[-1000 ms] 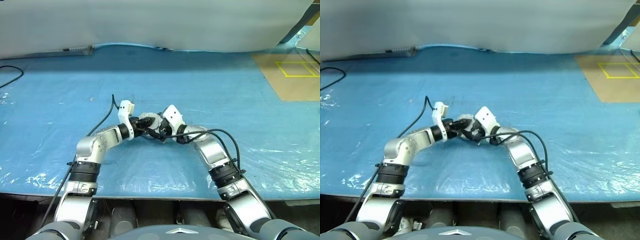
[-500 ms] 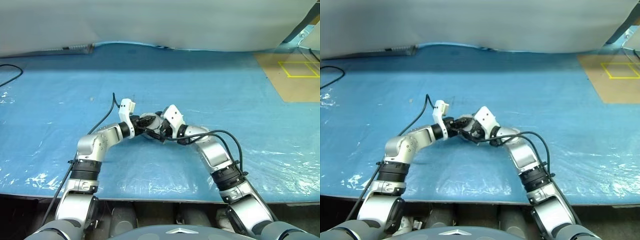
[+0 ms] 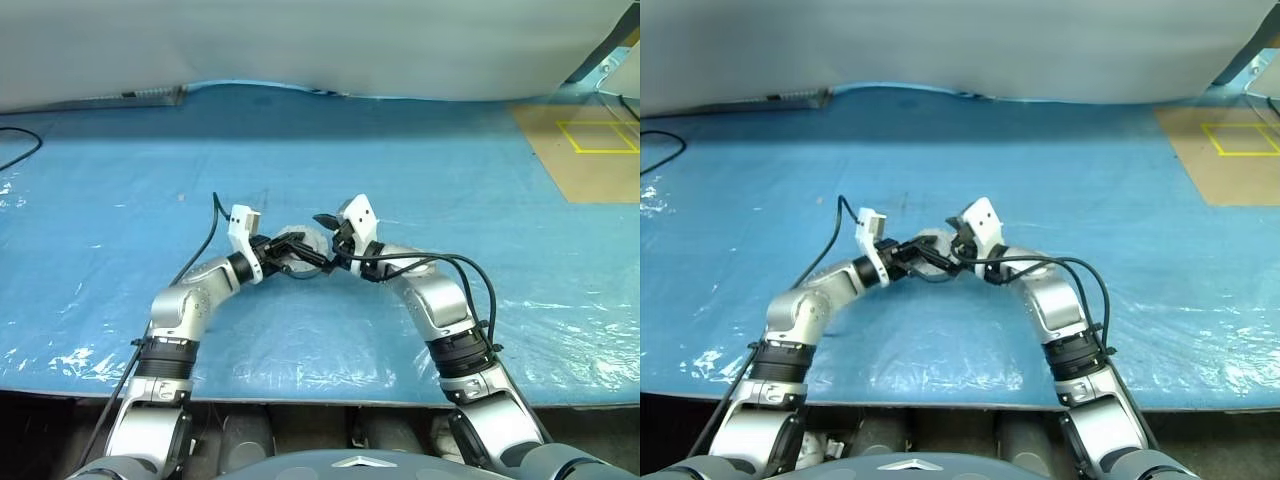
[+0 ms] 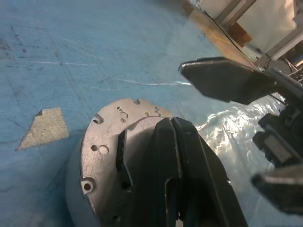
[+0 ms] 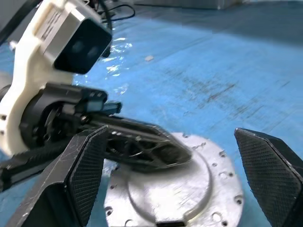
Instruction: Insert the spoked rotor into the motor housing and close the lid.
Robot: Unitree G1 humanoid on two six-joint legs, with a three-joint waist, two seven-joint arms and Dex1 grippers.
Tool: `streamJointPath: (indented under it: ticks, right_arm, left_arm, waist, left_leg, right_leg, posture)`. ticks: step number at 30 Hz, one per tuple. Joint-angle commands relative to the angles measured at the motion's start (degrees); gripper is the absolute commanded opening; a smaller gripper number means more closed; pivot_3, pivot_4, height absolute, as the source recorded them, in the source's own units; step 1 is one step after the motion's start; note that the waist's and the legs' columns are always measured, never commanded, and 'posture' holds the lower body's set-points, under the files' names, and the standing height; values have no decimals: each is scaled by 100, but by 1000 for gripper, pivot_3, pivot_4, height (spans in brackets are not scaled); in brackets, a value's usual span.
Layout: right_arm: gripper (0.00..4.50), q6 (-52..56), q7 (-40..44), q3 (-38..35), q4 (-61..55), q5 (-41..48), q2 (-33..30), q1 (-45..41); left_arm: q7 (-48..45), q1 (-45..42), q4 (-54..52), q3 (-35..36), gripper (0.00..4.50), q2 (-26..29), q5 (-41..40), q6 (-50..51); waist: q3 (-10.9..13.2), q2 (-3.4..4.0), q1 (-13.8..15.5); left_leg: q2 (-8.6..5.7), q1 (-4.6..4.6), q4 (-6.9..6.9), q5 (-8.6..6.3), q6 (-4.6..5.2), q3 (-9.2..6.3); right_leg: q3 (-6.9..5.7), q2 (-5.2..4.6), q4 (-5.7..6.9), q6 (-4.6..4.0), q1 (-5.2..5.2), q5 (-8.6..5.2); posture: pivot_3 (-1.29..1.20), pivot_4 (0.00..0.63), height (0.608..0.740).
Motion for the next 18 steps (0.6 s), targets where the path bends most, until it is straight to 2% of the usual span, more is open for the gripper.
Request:
streamJointPath:
  ticks: [1, 9, 18]
  right_arm:
    - [4471, -139, -69, 172, -155, -130, 8, -58]
    - [4471, -342, -122, 369, -24, -337, 16, -118]
    - [4471, -516, -192, 526, 269, -619, -25, -194]
  left_arm:
    - [-10, 256, 32, 224, 0, 172, 110, -189]
    - [85, 551, -95, 652, 0, 319, -16, -216]
    - [60, 682, -297, 773, 0, 280, -94, -247]
  waist:
    - [2, 0, -4]
    - [31, -25, 8]
    - [36, -34, 8]
  left_leg:
    - [0, 0, 0, 0, 0, 0]
    - [-1, -15, 0, 0, -1, -1]
    - [0, -40, 4, 1, -1, -7]
  right_leg:
    - [0, 0, 0, 0, 0, 0]
    - [-1, -1, 0, 7, -11, 4]
    - [-10, 0, 2, 23, -25, 17]
  posture:
    - [0, 150, 740]
    - [0, 150, 740]
    - [0, 150, 740]
